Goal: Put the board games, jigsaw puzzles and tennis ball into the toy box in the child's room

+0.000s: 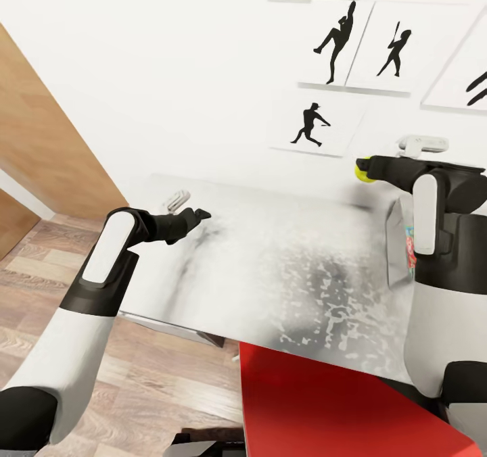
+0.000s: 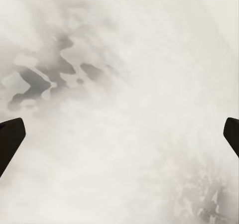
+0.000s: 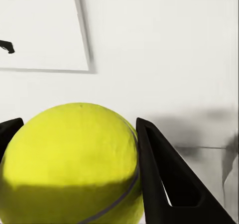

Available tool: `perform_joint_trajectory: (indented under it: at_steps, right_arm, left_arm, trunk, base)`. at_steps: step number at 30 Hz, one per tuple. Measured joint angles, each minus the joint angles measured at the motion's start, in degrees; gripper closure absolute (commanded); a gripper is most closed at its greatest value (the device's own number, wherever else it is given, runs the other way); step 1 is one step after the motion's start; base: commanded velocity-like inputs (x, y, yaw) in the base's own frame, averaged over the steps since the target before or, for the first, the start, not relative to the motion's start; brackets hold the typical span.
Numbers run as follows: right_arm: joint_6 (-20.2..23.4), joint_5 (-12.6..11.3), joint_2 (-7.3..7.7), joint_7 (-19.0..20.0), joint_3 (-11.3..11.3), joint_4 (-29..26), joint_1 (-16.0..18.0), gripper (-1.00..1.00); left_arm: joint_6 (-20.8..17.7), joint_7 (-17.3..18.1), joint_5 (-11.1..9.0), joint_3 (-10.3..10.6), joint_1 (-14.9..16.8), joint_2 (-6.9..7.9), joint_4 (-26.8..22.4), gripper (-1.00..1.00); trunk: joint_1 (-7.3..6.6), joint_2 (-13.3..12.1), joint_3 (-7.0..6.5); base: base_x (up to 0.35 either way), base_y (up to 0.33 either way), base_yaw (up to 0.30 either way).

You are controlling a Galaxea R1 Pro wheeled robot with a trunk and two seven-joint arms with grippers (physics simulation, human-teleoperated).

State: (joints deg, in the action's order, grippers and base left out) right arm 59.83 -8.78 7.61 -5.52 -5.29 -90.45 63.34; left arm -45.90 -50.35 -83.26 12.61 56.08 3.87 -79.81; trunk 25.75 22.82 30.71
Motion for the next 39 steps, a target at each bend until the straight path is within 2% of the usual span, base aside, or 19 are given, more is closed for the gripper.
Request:
perform_joint_trajectory:
  at_steps: [9, 39]
  right_arm:
    - [0.00, -1.00, 1.87, 0.23, -0.34, -1.55, -0.59, 1.00]
    - [0.00, -1.12, 2.35, 0.22, -0.41, -1.90, -0.86, 1.00]
  left_arm:
    - [0.01, -0.04, 0.01, 0.08, 0.31, -0.05, 0.00, -1.00]
    - [0.07, -0.05, 0.07, 0.06, 0.53, -0.06, 0.08, -1.00]
  trunk:
    - [0.00, 0.00, 0.00]
    - [0.00, 0.00, 0.00]
  base:
    - [0.000, 0.000, -0.186]
    - [0.000, 0.000, -0.274]
